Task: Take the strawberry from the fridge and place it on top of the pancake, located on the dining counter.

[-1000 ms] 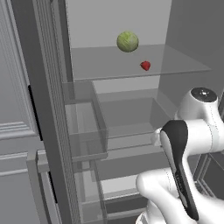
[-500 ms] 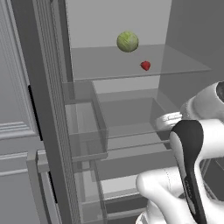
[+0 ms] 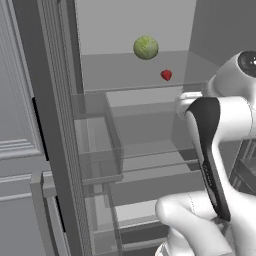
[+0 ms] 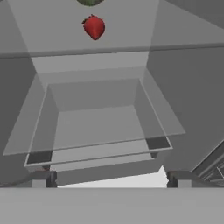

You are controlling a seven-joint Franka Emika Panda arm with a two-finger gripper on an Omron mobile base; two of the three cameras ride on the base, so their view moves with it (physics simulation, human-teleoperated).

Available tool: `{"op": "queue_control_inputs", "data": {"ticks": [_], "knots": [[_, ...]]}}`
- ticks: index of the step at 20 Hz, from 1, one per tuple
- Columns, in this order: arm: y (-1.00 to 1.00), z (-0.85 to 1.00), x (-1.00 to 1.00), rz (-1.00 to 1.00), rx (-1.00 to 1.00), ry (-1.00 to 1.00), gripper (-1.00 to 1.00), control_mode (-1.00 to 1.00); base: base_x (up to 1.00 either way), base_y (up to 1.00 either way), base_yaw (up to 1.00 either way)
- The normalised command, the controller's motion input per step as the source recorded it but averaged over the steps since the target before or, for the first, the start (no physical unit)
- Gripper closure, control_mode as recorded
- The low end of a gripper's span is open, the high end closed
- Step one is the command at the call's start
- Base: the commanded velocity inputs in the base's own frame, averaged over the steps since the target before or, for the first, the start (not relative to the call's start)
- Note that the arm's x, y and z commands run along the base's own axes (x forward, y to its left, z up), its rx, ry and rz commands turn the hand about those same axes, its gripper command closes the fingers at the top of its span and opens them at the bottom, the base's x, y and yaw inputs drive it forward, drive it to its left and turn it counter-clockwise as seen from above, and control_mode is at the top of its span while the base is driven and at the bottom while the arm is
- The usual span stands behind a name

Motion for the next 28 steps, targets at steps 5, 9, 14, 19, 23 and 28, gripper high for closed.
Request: {"op": "queue_control_inputs", "data": {"ticks": [5,9,14,19,23,28], "knots": [[-0.01,0.37,0.61,0.0,0.14,-0.12,-1.0,-1.0,0.0,0.0,0.0],[-0.05,0.34,0.47,0.0,0.04,-0.06,-1.0,-1.0,0.0,0.0,0.0],[0.0,0.02,0.78,0.0,0.0,-0.09,-1.0,-1.0,0.0,0.0,0.0],[0.0,-0.03,0.69,0.01,-0.06,-0.2,-1.0,-1.0,0.0,0.0,0.0],[-0.01,0.0,0.65,0.0,-0.03,0.08,-1.0,-1.0,0.0,0.0,0.0],[-0.01,0.0,0.7,0.0,0.0,0.2,-1.0,-1.0,0.0,0.0,0.0]]}}
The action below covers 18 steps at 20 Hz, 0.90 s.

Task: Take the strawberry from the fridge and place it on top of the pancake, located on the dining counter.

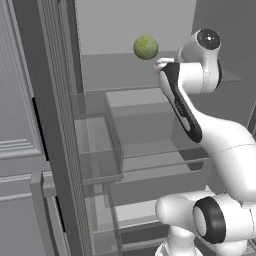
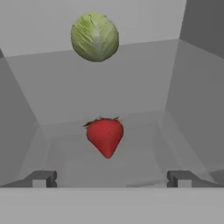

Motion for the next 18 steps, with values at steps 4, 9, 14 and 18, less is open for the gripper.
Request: {"op": "queue_control_inputs", "data": {"ticks": [4,9,14,18], "knots": [[0.0,-0.04,0.72,0.0,0.0,0.18,-1.0,-1.0,0.0,0.0,0.0],[0.0,-0.12,0.5,0.0,0.0,0.0,-1.0,-1.0,0.0,0.0,0.0],[0.0,-0.19,0.24,0.0,0.0,0.0,-1.0,-1.0,0.0,0.0,0.0],[0.0,-0.12,-0.16,0.0,0.0,0.0,-1.0,-1.0,0.0,0.0,0.0]]}}
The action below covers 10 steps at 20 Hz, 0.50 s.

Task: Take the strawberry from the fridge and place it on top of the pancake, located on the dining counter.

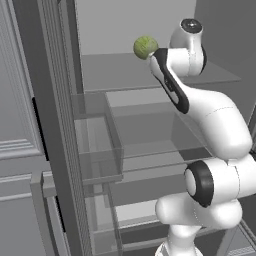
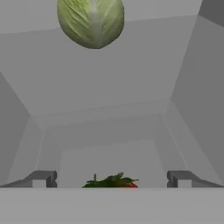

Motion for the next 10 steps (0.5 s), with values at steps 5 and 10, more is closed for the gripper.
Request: {"op": "queue_control_inputs", "data": {"ticks": [5,10], "knots": [[0.0,-0.02,-0.29,0.0,0.0,-0.01,-1.0,-1.0,0.0,0.0,0.0],[0.0,0.0,0.03,0.0,0.0,0.0,-1.0,-1.0,0.0,0.0,0.0]]}}
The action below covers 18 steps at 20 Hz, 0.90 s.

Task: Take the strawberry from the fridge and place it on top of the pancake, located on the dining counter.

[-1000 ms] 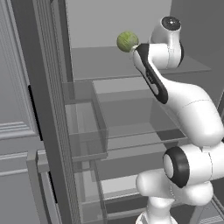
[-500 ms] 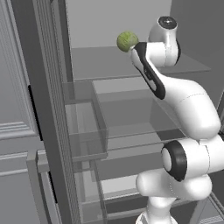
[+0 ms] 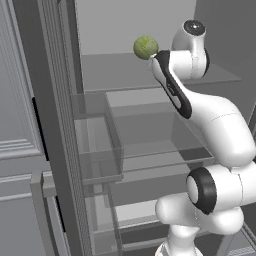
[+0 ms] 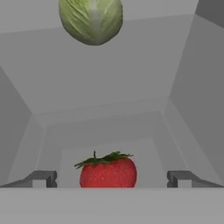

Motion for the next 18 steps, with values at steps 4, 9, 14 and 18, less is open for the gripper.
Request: {"op": "queue_control_inputs", "data": {"ticks": [4,9,14,18], "knots": [[0.0,0.0,0.14,0.0,0.0,0.0,-1.0,-1.0,0.0,0.0,0.0],[0.0,-0.1,0.15,0.0,0.0,0.02,-1.0,-1.0,0.0,0.0,0.0],[0.0,-0.17,0.28,0.0,0.0,0.05,-1.0,-1.0,0.0,0.0,0.0],[0.0,-0.24,0.17,0.0,0.0,0.08,-1.0,-1.0,0.0,0.0,0.0]]}}
